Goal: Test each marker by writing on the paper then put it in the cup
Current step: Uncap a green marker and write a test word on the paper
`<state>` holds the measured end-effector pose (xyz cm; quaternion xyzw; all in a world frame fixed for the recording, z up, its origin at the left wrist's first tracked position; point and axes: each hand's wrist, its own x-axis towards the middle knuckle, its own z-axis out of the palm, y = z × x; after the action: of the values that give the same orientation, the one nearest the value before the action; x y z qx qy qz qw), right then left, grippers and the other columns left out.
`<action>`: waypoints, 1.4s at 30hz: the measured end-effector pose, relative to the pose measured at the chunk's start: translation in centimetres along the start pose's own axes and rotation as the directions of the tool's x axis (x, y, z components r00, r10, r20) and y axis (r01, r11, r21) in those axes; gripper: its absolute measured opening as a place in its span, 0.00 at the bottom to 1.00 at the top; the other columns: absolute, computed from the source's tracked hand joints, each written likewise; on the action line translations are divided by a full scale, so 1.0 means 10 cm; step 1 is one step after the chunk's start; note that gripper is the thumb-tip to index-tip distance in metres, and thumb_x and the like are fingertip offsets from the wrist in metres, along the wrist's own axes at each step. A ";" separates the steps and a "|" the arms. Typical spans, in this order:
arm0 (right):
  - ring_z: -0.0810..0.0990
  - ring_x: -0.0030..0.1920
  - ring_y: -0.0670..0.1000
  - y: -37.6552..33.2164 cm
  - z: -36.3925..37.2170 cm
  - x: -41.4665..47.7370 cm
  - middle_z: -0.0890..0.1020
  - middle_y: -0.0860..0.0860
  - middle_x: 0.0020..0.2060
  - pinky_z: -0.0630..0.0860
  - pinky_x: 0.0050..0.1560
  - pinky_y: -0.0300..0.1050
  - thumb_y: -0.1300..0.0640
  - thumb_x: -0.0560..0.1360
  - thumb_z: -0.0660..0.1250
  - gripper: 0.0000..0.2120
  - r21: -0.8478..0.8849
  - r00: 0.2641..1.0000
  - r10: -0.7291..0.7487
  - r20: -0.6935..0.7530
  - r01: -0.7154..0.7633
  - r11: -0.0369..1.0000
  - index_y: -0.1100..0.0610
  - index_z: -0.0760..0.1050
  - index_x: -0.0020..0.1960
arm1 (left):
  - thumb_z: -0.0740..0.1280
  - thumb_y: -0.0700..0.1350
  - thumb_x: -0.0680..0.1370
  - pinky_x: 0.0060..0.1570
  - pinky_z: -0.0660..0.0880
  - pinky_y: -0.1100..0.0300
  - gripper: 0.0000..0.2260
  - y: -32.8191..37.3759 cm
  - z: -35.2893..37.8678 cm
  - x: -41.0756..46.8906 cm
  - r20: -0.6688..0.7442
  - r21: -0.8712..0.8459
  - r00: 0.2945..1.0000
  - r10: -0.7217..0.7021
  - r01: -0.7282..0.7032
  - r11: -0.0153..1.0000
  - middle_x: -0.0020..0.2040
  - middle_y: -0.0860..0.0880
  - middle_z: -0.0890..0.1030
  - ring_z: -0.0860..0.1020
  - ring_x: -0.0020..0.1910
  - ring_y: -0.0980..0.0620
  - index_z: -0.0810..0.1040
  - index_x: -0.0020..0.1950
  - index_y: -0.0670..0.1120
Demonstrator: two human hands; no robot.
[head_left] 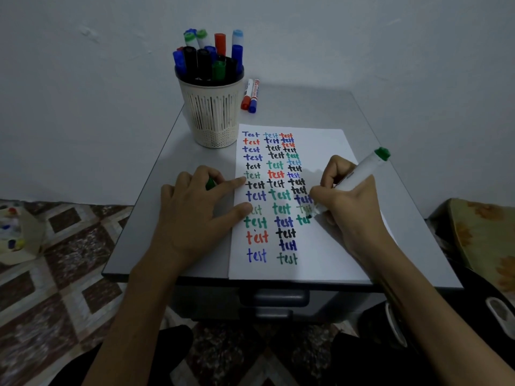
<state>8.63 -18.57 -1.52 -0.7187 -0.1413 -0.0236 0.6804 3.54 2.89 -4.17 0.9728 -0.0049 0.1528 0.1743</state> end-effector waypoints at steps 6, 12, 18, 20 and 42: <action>0.68 0.26 0.44 0.02 0.01 0.00 0.67 0.52 0.26 0.68 0.26 0.33 0.71 0.63 0.63 0.11 -0.039 0.999 -0.037 -0.015 0.036 0.999 0.60 0.63 0.32 | 0.47 0.71 0.69 0.47 0.55 0.58 0.32 0.00 0.00 -0.01 0.000 0.004 1.000 0.003 -0.003 1.000 0.57 0.53 0.68 0.62 0.51 0.56 0.69 0.68 0.61; 0.70 0.30 0.52 0.04 0.00 -0.01 0.68 0.52 0.26 0.69 0.29 0.39 0.67 0.63 0.64 0.11 -0.051 0.999 -0.031 0.009 0.031 0.998 0.58 0.62 0.31 | 0.47 0.71 0.68 0.47 0.54 0.58 0.33 0.00 0.00 0.00 0.009 0.004 1.000 0.004 -0.004 1.000 0.57 0.53 0.68 0.61 0.52 0.56 0.68 0.69 0.62; 0.66 0.24 0.46 0.00 -0.01 0.00 0.66 0.53 0.25 0.68 0.26 0.36 0.70 0.61 0.65 0.10 -0.016 0.999 0.008 0.052 -0.007 1.000 0.62 0.64 0.32 | 0.47 0.68 0.70 0.47 0.53 0.59 0.31 0.00 0.00 -0.01 -0.005 0.003 1.000 0.020 -0.020 1.000 0.56 0.53 0.69 0.63 0.52 0.55 0.69 0.69 0.60; 0.67 0.22 0.43 -0.02 -0.03 -0.01 0.68 0.56 0.26 0.68 0.24 0.33 0.74 0.66 0.67 0.14 0.098 1.000 -0.003 -0.009 0.004 0.995 0.61 0.64 0.33 | 0.47 0.61 0.72 0.47 0.54 0.59 0.29 0.02 -0.01 0.00 -0.021 -0.078 1.000 0.008 -0.009 0.997 0.56 0.53 0.70 0.66 0.53 0.53 0.67 0.70 0.57; 0.70 0.19 0.50 -0.19 0.01 -0.12 0.76 0.55 0.24 0.63 0.22 0.36 0.66 0.74 0.67 0.16 0.307 0.998 -0.024 -0.057 0.041 0.951 0.57 0.68 0.31 | 0.70 0.40 0.74 0.38 0.75 0.70 0.10 0.34 -0.07 -0.07 0.131 -0.749 0.985 0.115 0.022 0.662 0.47 0.57 0.81 0.81 0.41 0.60 0.80 0.54 0.50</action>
<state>7.05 -18.61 0.08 -0.6004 -0.1373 -0.0314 0.7872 2.49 -0.06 -2.60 0.8241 -0.1067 0.0594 0.5531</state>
